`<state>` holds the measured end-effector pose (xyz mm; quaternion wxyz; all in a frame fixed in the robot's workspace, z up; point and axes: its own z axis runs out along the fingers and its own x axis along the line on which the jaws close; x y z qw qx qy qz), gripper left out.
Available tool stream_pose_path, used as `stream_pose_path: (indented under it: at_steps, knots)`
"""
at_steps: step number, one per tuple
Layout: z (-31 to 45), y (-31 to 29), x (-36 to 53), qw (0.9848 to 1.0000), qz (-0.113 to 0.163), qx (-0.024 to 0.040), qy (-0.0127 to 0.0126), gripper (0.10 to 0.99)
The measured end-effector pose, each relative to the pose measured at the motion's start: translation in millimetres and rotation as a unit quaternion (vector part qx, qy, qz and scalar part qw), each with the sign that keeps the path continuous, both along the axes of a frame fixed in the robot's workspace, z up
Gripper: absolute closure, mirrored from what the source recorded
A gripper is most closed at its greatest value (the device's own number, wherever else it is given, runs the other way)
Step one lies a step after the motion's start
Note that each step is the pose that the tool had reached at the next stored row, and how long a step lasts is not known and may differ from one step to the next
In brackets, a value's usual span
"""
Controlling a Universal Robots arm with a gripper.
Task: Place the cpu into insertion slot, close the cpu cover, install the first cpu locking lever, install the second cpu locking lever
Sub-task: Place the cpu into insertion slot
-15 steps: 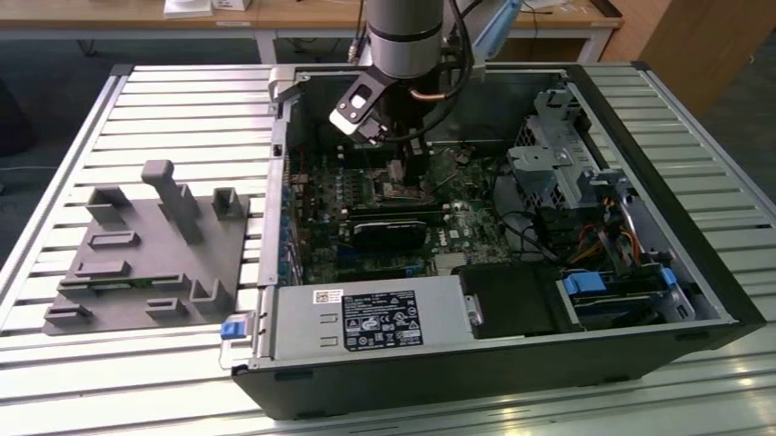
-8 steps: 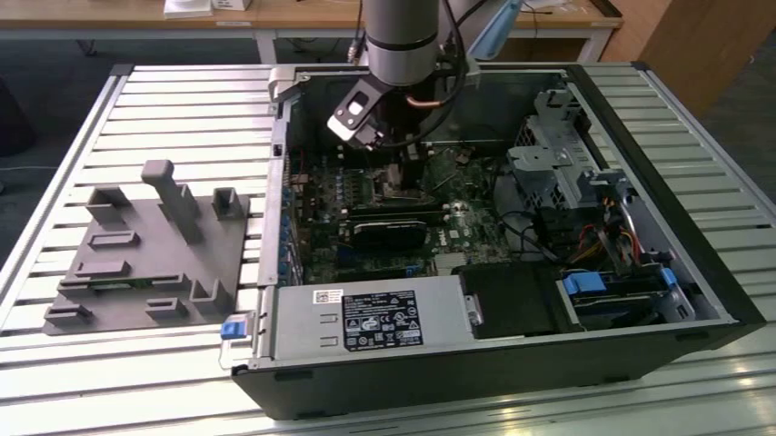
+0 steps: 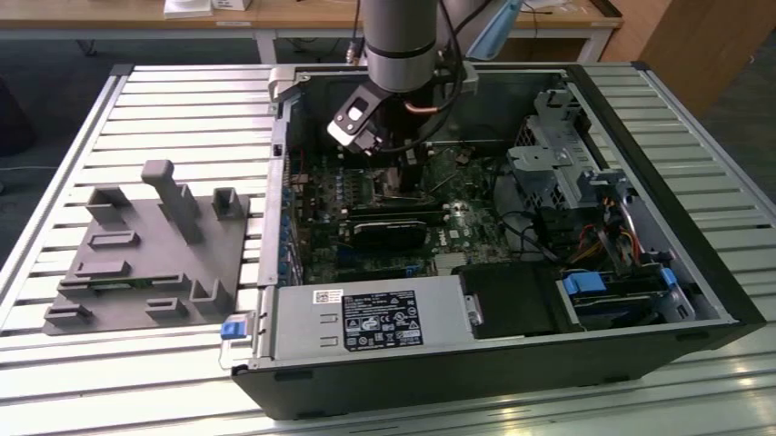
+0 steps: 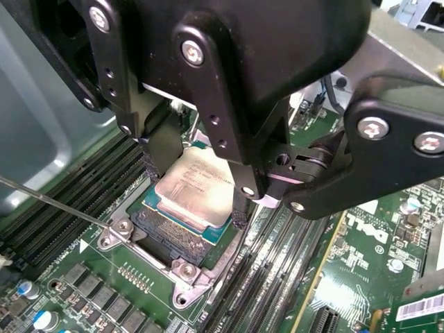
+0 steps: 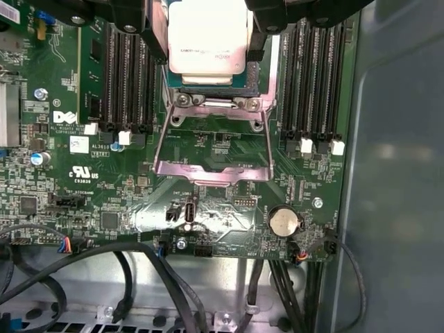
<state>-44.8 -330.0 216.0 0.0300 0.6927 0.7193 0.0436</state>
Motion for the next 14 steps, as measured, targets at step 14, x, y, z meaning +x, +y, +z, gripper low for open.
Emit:
stream_pose_path:
  at_steps: [14]
  knots:
    - [-9.2, 1.0, -1.6, 1.0, -0.004, -0.0003, 0.0, 0.549]
